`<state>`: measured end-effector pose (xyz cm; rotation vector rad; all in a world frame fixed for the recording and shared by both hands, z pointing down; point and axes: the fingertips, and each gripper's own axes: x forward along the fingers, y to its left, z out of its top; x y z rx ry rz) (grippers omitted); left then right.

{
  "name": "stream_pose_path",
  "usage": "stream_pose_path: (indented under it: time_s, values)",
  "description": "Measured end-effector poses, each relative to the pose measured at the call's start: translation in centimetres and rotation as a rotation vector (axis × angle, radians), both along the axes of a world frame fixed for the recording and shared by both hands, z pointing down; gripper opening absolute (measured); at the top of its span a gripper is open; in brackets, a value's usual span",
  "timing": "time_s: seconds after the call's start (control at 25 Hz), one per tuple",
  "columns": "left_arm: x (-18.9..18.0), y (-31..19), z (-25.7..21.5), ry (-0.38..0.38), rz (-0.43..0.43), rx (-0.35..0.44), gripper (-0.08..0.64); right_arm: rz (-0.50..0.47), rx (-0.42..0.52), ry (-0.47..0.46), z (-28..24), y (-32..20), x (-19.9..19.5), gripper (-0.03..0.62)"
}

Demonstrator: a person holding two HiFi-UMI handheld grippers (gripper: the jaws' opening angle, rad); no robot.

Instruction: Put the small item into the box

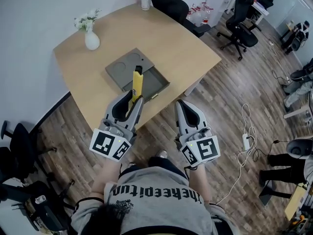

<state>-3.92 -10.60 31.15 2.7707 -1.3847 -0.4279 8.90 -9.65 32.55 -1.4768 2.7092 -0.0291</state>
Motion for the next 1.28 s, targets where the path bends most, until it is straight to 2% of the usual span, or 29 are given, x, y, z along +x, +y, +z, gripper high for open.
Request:
stream_pose_path:
  time_s: [0.6,0.92,1.28]
  values:
    - [5.6,-1.9,-0.2,-0.011,-0.092,0.005,0.126,-0.101,-0.004,-0.016,0.3,-3.2,5.4,0.008]
    - [6.0,-2.1,0.5,-0.035,-0.130,-0.021,0.126,-0.142,-0.024,-0.044,1.1,-4.1,5.4,0.008]
    - [5.4,-4.5,1.5,-0.067,-0.134,-0.054,0.126,-0.139,-0.057,-0.071,1.9,-6.5,5.1,0.008]
